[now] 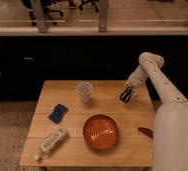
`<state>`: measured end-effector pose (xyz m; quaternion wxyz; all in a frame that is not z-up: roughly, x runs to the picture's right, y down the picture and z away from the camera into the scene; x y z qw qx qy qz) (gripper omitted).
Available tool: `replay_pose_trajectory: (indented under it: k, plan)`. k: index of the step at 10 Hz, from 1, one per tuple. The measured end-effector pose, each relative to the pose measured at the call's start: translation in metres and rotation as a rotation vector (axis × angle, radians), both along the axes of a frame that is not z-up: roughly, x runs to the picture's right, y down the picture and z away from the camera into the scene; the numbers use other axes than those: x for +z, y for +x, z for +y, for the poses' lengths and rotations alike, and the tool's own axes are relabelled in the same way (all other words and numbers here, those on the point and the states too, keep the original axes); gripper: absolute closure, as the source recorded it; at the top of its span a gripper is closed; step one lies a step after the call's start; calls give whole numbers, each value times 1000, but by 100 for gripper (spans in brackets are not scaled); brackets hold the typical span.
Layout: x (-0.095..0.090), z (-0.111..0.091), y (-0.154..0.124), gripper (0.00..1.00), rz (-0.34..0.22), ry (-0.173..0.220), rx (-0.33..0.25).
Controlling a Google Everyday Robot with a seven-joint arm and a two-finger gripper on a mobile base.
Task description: Place the eraser in the ceramic cup
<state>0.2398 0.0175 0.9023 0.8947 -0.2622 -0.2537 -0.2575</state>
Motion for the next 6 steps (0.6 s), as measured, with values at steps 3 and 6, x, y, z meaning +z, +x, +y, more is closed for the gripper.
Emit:
replay_pose_trajectory:
  k: [3,6]
  plan:
    - [-11,4,-7,100,-6,-28,17]
    - [-20,9,-12,100,-6,-48,31]
